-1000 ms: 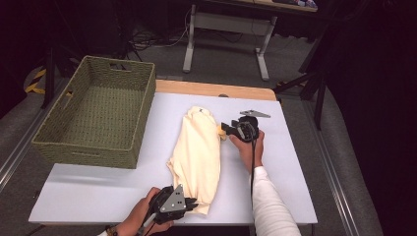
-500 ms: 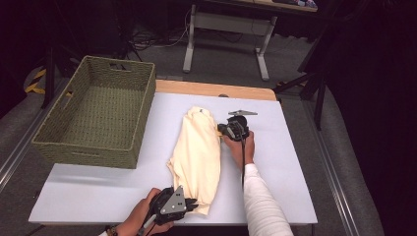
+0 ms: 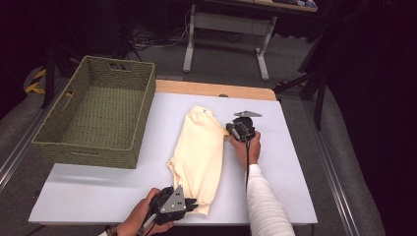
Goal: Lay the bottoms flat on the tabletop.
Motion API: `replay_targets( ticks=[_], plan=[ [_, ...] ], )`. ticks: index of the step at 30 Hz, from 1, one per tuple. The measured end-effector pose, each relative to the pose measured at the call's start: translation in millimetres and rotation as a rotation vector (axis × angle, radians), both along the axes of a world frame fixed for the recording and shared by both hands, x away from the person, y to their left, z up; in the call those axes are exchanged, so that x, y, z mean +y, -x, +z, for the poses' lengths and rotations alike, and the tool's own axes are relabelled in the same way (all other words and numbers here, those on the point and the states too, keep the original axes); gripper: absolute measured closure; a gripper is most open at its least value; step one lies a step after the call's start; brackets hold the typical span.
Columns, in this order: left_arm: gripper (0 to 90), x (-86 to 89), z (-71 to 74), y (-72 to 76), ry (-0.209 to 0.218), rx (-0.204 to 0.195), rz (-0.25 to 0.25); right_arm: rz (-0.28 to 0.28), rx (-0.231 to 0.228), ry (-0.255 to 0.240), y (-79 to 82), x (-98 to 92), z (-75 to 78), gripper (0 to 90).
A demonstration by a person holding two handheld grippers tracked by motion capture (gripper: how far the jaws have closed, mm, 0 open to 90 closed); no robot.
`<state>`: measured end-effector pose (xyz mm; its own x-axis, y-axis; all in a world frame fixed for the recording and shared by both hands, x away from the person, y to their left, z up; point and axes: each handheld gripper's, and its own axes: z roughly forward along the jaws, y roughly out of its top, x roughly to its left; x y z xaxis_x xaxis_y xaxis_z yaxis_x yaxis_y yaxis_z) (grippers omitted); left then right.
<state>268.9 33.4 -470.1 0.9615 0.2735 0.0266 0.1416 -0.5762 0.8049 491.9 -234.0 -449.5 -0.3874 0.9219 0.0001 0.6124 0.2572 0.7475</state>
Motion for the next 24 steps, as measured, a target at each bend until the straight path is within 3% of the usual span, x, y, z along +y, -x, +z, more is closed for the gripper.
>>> replay_targets(
  ticks=[1, 6, 9, 10, 13, 16, 20, 24],
  plan=[
    [81.6, 0.1, -0.1, -0.1, 0.002, 0.0, 0.001, 0.0, 0.002, 0.014, -0.2, 0.8, -2.6, 87.3],
    [81.6, -0.1, -0.3, 0.1, 0.002, 0.0, 0.0, 0.004, -0.014, -0.018, -2.1, 2.6, -1.4, 82.3],
    [81.6, 0.0, -0.2, -0.1, 0.002, 0.001, 0.0, 0.001, -0.074, -0.025, -3.7, 6.1, 10.8, 74.0],
    [81.6, 0.0, -0.2, -0.2, 0.003, 0.002, -0.001, 0.012, -0.09, -0.045, -4.3, 7.5, 14.9, 72.8],
    [81.6, 0.0, -0.2, 0.0, 0.002, -0.001, -0.001, 0.042, -0.126, -0.042, -5.8, 18.0, 24.2, 67.4],
    [81.6, -0.1, -0.2, -0.1, 0.001, 0.001, 0.0, 0.116, -0.136, -0.044, -7.2, 31.7, 26.0, 70.9],
    [81.6, -0.1, -0.2, 0.1, 0.0, 0.002, -0.001, 0.228, -0.101, 0.012, -9.3, 50.0, 19.3, 88.7],
    [81.6, -0.2, -0.2, -0.1, 0.0, 0.005, -0.003, 0.254, -0.053, 0.083, -14.1, 60.1, 6.5, 89.9]
  ],
)
